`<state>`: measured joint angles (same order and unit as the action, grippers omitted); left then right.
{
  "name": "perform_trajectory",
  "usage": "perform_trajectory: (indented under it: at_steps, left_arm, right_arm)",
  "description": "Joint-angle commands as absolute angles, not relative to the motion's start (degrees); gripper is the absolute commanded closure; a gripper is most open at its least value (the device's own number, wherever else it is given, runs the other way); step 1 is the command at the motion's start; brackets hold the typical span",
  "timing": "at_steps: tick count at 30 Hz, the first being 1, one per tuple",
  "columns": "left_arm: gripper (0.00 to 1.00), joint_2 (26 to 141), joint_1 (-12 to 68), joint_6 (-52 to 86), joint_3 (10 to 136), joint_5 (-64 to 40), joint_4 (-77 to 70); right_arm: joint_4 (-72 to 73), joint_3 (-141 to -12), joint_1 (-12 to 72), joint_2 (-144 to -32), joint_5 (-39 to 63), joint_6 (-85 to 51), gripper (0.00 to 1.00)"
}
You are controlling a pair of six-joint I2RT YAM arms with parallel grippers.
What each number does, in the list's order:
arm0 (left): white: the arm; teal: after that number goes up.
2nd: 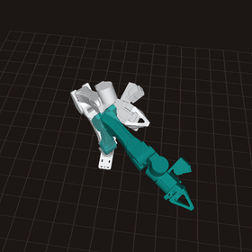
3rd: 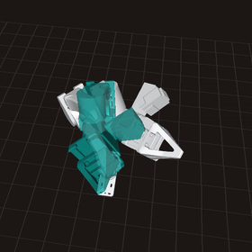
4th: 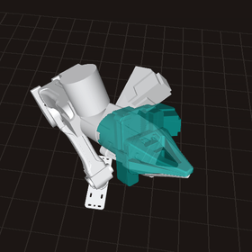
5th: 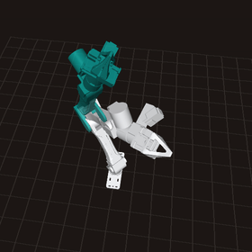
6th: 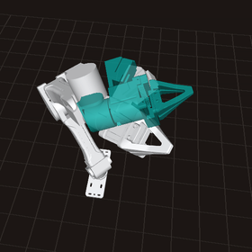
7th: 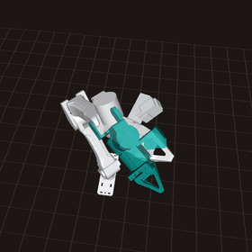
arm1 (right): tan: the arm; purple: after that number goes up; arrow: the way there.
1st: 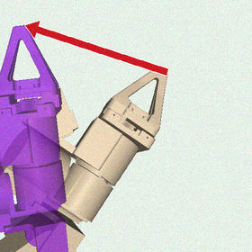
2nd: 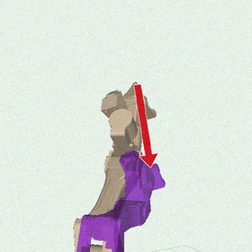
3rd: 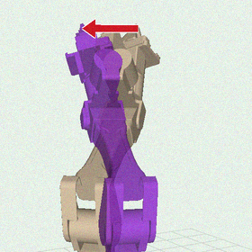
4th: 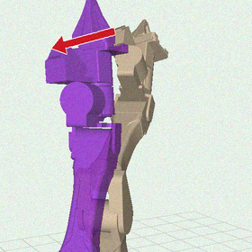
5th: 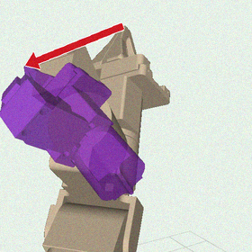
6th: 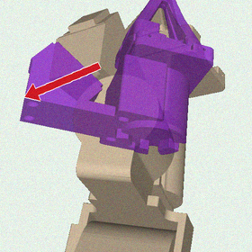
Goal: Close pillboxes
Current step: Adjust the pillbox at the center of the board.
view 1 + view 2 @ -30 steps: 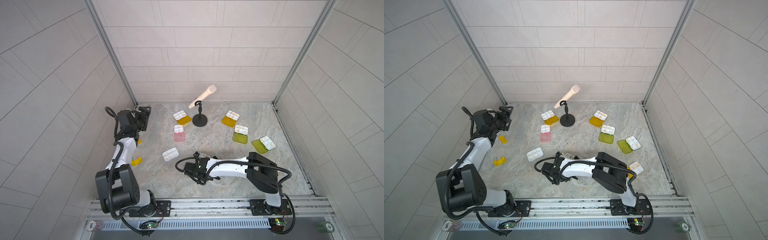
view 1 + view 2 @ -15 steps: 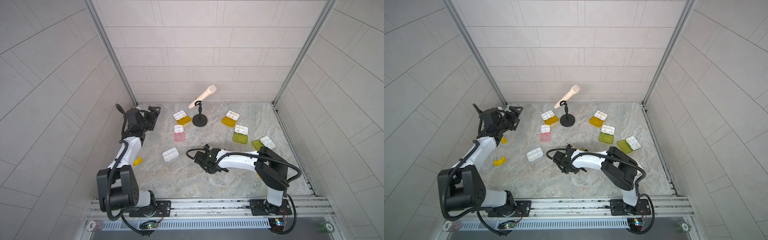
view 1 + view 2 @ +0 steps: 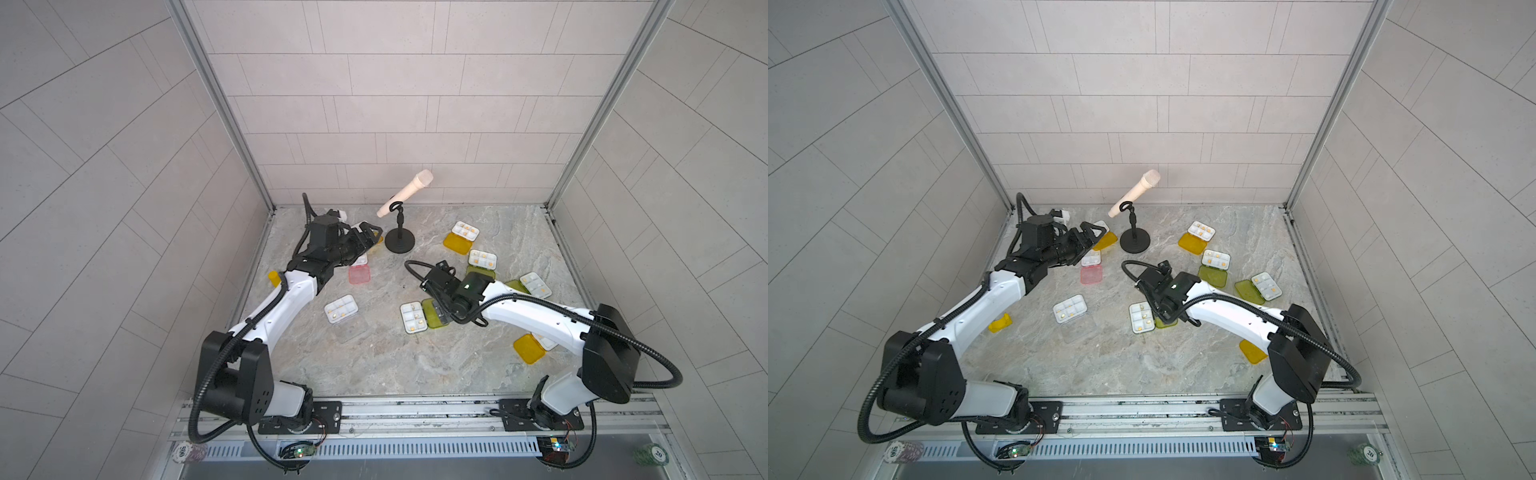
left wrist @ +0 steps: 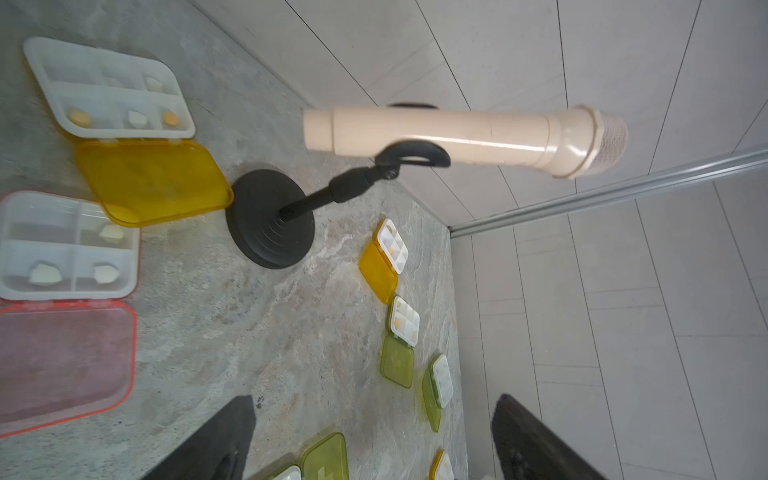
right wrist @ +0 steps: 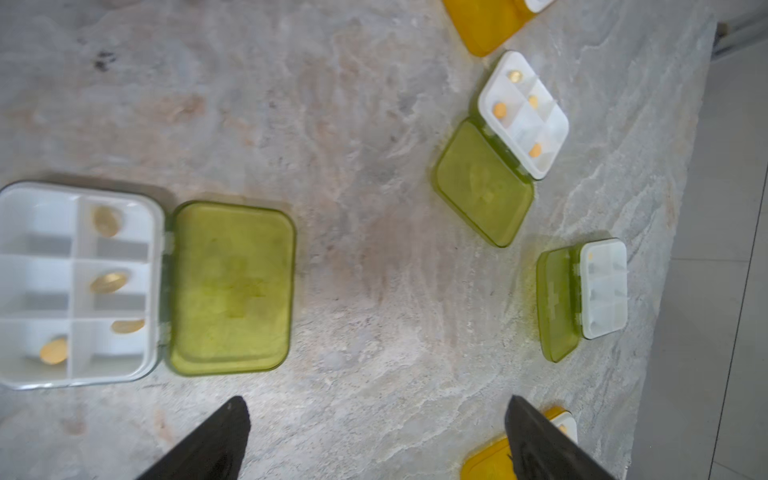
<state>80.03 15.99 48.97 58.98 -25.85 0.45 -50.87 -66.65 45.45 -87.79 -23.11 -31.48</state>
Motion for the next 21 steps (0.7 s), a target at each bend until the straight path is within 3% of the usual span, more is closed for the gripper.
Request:
perform_trajectory:
  at_steps: [1, 4, 8, 14, 21]
  left_arm:
    - [0.09, 79.5, 18.7, 44.3, 59.8, -20.8, 1.2]
    - [0.13, 78.9, 20.5, 42.7, 60.2, -18.3, 0.1]
    - [0.10, 79.7, 20.8, 44.8, 60.5, -14.1, 3.9]
    - [0.07, 83.0, 20.9, 44.6, 59.6, -15.9, 10.6]
    - [0.05, 85.3, 20.7, 41.8, 65.3, -16.4, 25.1]
  right_arm:
    - [-49.9, -65.4, 41.1, -84.6, -22.3, -31.2, 0.03]
    - [-46.7, -64.1, 36.3, -82.8, -19.9, -32.2, 0.03]
    - [-40.8, -61.5, 30.6, -80.7, -14.3, -30.5, 0.03]
    - [-37.4, -59.6, 29.0, -80.7, -13.4, -25.7, 0.02]
    - [-36.0, -58.6, 26.7, -83.2, -3.8, -23.7, 0.04]
